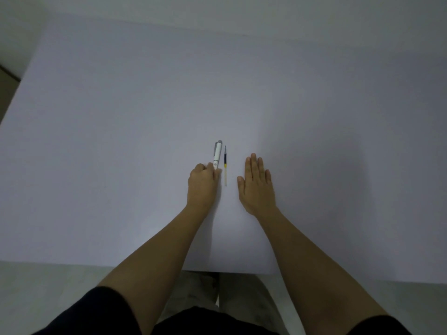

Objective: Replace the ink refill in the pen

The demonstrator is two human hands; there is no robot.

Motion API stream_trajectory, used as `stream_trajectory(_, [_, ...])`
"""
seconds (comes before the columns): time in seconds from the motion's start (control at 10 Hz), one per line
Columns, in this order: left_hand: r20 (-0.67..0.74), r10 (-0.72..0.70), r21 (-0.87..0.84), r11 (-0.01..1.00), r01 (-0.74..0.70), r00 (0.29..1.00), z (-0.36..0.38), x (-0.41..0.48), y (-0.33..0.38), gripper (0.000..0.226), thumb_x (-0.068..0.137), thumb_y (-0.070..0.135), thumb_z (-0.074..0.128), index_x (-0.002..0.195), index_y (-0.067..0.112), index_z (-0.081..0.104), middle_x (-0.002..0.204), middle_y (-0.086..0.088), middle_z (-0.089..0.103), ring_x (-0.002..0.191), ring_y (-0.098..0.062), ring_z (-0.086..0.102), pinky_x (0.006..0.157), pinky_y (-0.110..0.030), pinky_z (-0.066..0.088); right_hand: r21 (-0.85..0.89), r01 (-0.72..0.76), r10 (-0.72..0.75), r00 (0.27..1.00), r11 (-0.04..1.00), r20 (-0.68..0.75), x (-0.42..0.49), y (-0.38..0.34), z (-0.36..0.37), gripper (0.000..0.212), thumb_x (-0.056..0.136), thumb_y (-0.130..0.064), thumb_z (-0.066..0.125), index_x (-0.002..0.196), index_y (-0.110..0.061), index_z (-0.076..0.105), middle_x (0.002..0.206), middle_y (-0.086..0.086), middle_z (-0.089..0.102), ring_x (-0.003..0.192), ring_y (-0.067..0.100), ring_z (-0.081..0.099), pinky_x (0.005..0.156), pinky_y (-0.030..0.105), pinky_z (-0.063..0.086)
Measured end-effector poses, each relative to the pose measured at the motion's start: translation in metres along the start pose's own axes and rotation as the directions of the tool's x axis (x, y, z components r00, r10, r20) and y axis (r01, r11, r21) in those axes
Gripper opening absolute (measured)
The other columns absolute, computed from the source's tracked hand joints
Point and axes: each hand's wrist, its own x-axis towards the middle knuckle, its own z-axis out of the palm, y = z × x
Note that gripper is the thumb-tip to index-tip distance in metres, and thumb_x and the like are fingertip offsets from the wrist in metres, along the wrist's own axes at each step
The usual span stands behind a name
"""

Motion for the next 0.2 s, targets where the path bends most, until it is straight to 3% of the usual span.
stream_trajectory(0.2, [-0.025,-0.022,-0.023,0.999,0.022,0.999,-0.0062,0.0028,-0.0024,0.033,0.096,0.027,0.044,0.088,-0.003,0.055,0.076,-0.012,0.043,0.067,-0.023,0.040,0.058,-0.031,0.032,0.057,0.033,-0.033,0.999,0.998,-0.006,0.0017,0.0028,-0.0026,0.059,0.099,-0.033,0.025,0.146,-0.009,0.000,0.159,0.008,-0.003,0.146,0.020,-0.004,0.118,0.037,0.000])
